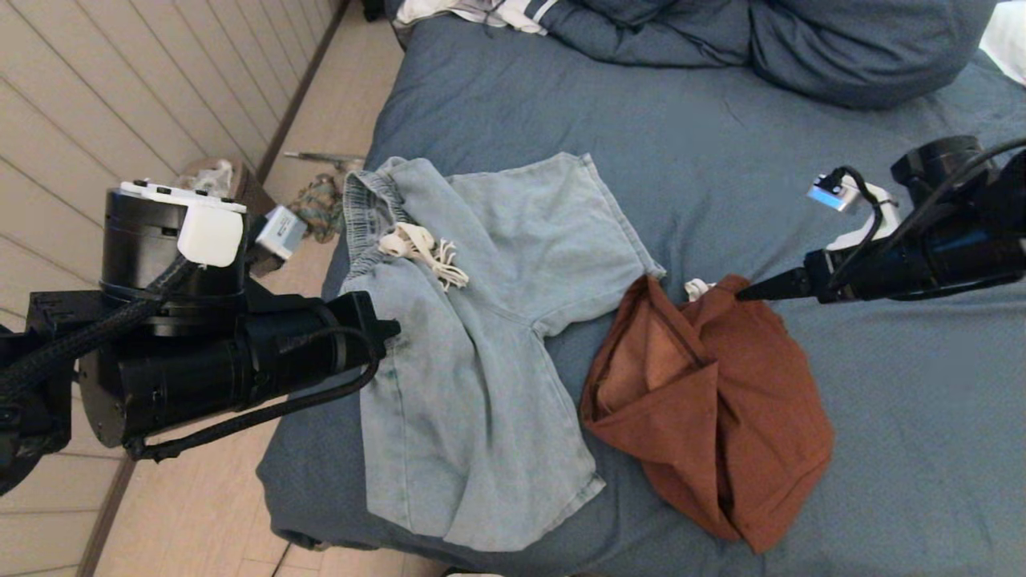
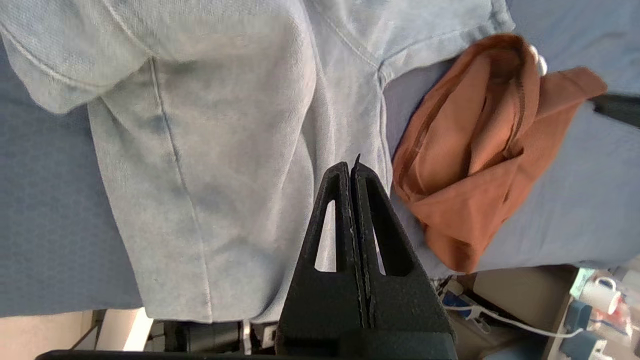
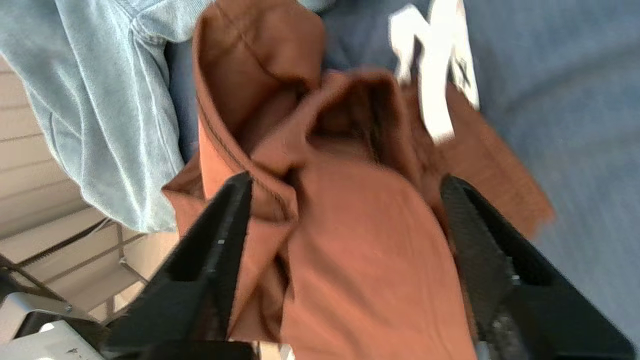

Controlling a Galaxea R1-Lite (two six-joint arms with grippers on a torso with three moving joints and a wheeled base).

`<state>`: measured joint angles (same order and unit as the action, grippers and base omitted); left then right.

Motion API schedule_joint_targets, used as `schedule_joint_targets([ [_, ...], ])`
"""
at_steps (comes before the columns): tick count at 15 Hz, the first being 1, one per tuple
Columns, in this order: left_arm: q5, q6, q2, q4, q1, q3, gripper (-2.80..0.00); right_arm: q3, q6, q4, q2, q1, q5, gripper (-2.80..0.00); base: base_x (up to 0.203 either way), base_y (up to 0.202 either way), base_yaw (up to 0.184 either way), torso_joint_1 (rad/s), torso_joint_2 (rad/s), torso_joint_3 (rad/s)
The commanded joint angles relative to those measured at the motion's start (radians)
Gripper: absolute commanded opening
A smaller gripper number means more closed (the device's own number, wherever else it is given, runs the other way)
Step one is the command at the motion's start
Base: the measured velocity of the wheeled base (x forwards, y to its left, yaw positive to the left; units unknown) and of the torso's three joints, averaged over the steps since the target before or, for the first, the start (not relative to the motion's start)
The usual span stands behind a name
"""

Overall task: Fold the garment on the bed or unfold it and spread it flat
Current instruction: Unford the brown shorts

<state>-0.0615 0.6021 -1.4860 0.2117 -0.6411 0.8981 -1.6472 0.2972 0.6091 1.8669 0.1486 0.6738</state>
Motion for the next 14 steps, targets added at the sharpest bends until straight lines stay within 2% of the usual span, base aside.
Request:
schedule_joint_targets([
  [1,0.003,0.004,-0.005,0.003,0.0,-0.007,-2.8,0.001,0.002,-0.018,0.039,-0.019,0.003,0.0,0.0,0.0,0.0,0.0,0.0,0.0],
  [3,0.017,0.006,-0.012,0.003,0.0,-0.008,-2.8,0.004,0.002,-0.019,0.042,-0.027,0.003,0.0,0.0,0.0,0.0,0.0,0.0,0.0],
  [4,0.026,0.008,-0.013,0.003,0.0,-0.008,-2.8,0.011,0.002,-0.02,0.04,-0.029,0.003,-2.8,0.0,0.0,0.0,0.0,0.0,0.0],
  [10,0.029,0.008,-0.013,0.002,0.0,-0.013,-2.8,0.049,0.003,-0.023,0.029,-0.066,0.004,-2.8,0.0,0.0,0.0,0.0,0.0,0.0],
  [14,0.031,0.011,-0.007,0.003,-0.001,-0.013,-2.8,0.168,0.003,-0.023,-0.101,-0.131,0.005,-2.8,0.0,0.0,0.0,0.0,0.0,0.0],
])
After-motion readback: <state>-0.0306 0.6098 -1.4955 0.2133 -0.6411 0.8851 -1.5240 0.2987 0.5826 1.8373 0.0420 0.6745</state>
